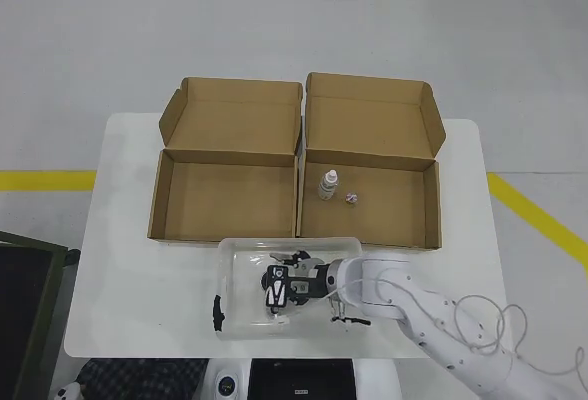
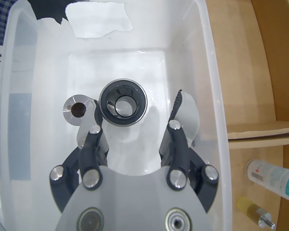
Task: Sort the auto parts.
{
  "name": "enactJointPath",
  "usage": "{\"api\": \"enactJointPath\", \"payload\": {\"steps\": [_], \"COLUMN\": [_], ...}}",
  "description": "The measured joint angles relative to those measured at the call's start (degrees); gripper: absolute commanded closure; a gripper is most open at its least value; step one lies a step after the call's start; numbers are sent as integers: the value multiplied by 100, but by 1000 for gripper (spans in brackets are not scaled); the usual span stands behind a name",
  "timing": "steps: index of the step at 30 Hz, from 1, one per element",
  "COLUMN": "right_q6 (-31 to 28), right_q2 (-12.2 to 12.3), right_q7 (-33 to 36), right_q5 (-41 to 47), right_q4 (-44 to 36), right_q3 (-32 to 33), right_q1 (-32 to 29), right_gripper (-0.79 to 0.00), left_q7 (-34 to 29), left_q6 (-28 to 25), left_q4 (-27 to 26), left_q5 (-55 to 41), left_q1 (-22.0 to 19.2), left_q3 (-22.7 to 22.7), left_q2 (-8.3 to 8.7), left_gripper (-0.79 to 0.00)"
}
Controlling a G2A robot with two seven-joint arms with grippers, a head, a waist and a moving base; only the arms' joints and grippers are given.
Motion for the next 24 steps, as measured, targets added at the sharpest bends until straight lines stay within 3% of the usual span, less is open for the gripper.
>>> {"api": "enactJointPath", "payload": {"steps": [24], "right_q6": [-68], "right_q2": [-278], "right_q7": [-340], "right_q5": [104], "right_q4": [757], "right_q3": [-379], "right_q1": [349], "right_gripper": [-520], "left_q7": [0], "left_q6": [0], "left_q4": [0], "left_q5": [0], "left_q1": [0], "left_q3": [0], "left_q2": [0], "left_gripper": [-785]}}
